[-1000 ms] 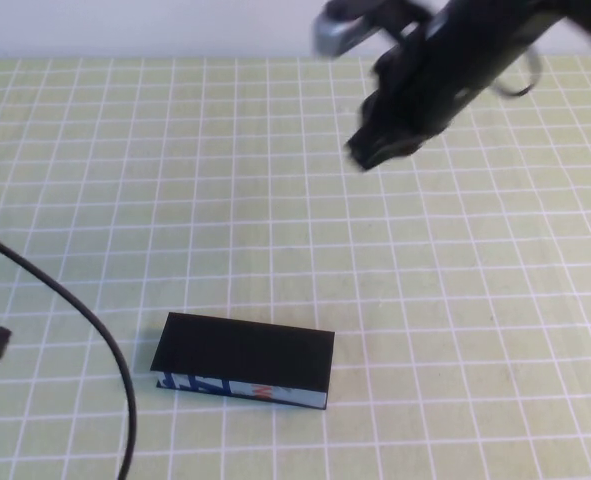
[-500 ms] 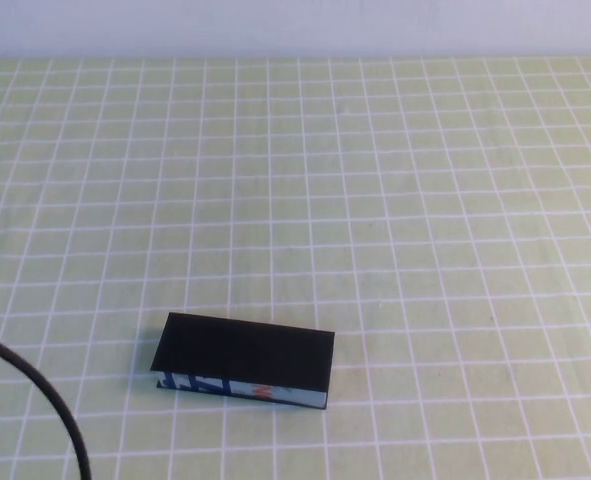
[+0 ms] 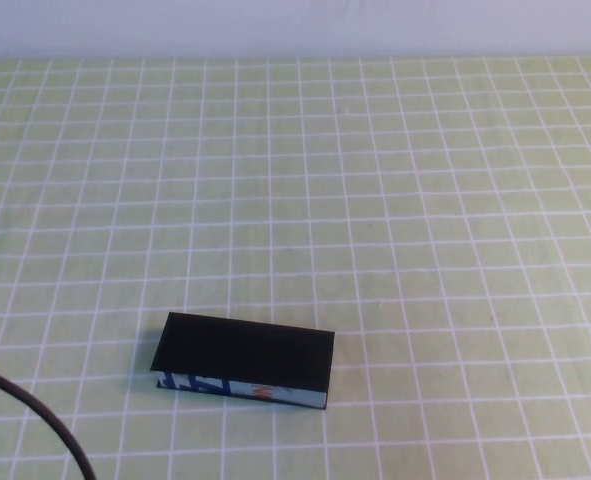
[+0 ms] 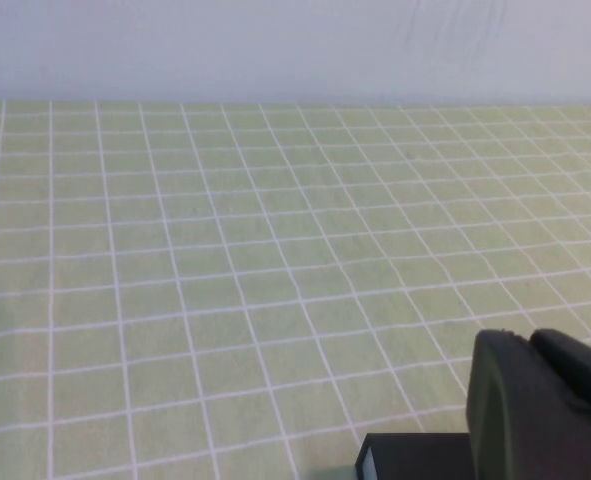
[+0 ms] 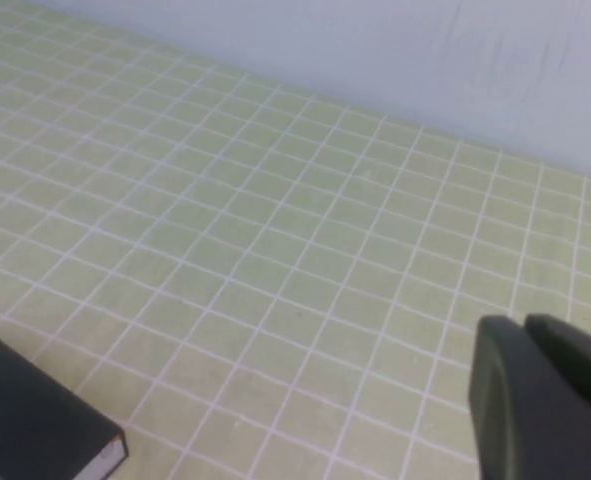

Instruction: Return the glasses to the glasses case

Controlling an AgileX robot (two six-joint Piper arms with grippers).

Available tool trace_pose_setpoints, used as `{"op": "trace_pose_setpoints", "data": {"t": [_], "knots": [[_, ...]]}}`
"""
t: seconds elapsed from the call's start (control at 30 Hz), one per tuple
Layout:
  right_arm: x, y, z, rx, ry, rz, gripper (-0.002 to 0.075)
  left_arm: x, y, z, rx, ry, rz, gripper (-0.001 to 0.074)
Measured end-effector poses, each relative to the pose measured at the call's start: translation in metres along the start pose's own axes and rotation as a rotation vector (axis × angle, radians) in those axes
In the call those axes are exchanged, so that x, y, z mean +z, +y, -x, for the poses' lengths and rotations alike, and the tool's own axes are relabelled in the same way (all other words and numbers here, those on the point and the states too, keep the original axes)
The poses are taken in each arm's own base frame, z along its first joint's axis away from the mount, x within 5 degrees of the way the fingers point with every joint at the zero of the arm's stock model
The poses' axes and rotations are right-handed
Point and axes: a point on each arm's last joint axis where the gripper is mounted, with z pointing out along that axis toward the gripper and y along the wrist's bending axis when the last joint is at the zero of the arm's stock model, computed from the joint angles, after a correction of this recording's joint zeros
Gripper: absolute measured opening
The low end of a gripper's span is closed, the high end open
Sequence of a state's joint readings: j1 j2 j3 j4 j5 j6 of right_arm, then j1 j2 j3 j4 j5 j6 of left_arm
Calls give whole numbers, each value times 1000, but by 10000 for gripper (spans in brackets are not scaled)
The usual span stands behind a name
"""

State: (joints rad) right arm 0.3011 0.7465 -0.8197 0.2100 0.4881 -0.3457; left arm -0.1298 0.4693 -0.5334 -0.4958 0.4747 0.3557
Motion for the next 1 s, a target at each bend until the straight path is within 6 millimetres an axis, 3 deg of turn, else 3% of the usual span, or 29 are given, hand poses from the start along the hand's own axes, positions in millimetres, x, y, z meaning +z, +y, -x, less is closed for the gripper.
{"op": "trace_pose_setpoints", "data": {"t": [0.27, 0.47, 1.0], "knots": [[-32, 10, -66, 58, -87, -8, -16, 1, 1, -1, -29, -19, 0, -1], [-50, 15, -97, 59, -142, -7, -16, 1, 0, -2, -34, -18, -4, -1], [-58, 17, -105, 53, -179, -7, -16, 1, 0, -2, -38, -17, -5, -1]]}}
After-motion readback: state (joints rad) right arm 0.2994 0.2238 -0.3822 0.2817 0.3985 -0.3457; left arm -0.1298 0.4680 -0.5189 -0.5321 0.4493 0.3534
